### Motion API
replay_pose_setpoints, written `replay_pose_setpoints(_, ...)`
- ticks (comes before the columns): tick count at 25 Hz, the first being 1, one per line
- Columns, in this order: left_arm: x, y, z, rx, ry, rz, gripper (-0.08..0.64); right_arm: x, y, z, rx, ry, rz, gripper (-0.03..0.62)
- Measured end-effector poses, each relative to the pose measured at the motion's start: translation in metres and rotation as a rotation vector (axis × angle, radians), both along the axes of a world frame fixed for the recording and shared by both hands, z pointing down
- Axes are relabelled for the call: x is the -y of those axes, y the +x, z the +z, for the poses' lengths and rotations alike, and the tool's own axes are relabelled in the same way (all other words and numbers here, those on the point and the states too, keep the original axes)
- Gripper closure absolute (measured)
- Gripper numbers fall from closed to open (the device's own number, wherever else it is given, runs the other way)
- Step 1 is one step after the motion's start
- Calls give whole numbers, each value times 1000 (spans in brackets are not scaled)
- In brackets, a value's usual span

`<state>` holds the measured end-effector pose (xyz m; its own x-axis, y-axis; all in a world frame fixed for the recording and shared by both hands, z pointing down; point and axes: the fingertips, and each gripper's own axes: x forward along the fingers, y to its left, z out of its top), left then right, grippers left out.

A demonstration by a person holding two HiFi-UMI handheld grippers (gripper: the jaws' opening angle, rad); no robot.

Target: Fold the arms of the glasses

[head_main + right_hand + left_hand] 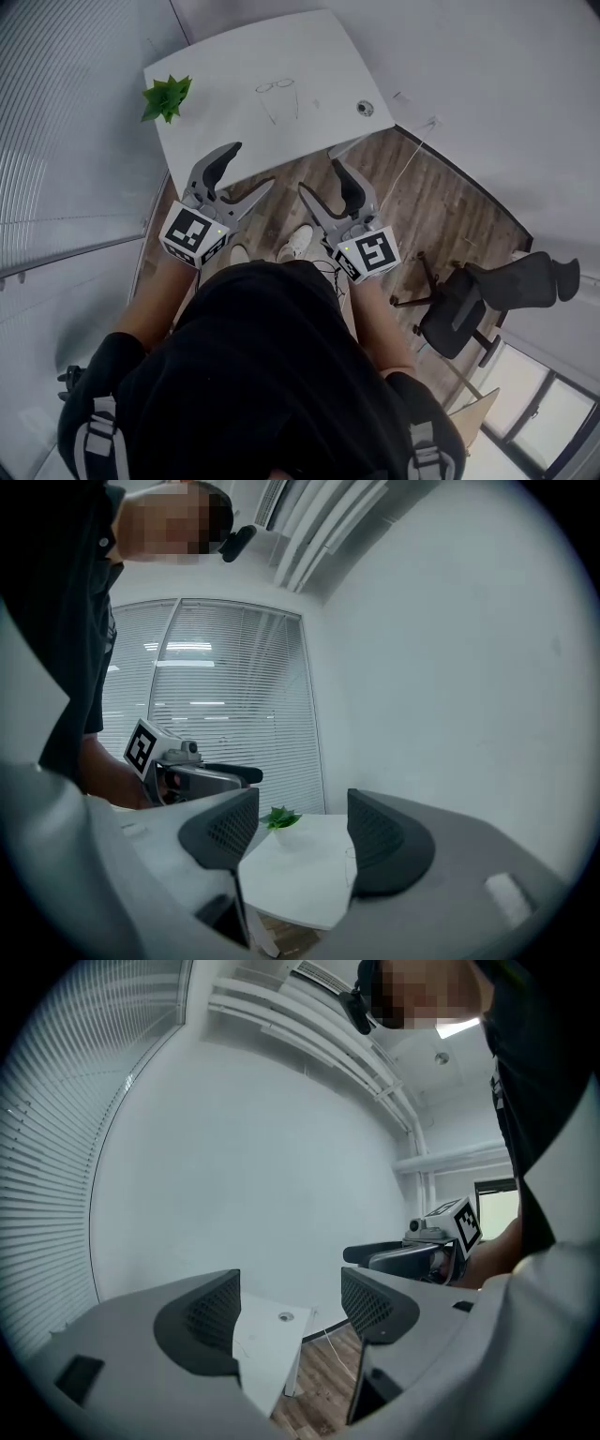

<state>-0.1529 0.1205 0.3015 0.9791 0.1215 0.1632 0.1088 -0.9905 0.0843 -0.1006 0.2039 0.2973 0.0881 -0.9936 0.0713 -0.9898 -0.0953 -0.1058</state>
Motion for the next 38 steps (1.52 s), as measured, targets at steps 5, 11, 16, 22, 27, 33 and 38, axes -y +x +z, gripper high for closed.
replay_pose_setpoints(5, -8, 40, 4, 20, -10, -50, 239, -7, 42, 6, 6, -3, -61, 301)
replay_pose_setpoints(11, -21, 72, 6, 42, -1, -126, 239, -16, 81, 12, 21, 1, -142, 301)
replay_pose_setpoints(16, -23, 86, 13, 56, -3, -168, 238, -12, 99, 20, 27, -8, -194, 301)
replay_pose_setpoints(22, -10, 102, 22, 69, -9, -207, 239, 5, 116, 32, 57, -18, -230, 302)
replay_pose_setpoints(27, 16, 115, 34, 72, -28, -227, 239, 35, 129, 39, 39, -44, -262, 301)
replay_pose_setpoints(33, 62, 139, 45, 76, -48, -247, 239, 84, 151, 51, 34, -78, -286, 302)
replay_pose_setpoints(38, 108, 153, 61, 97, -66, -271, 239, 136, 169, 64, 35, -113, -310, 301)
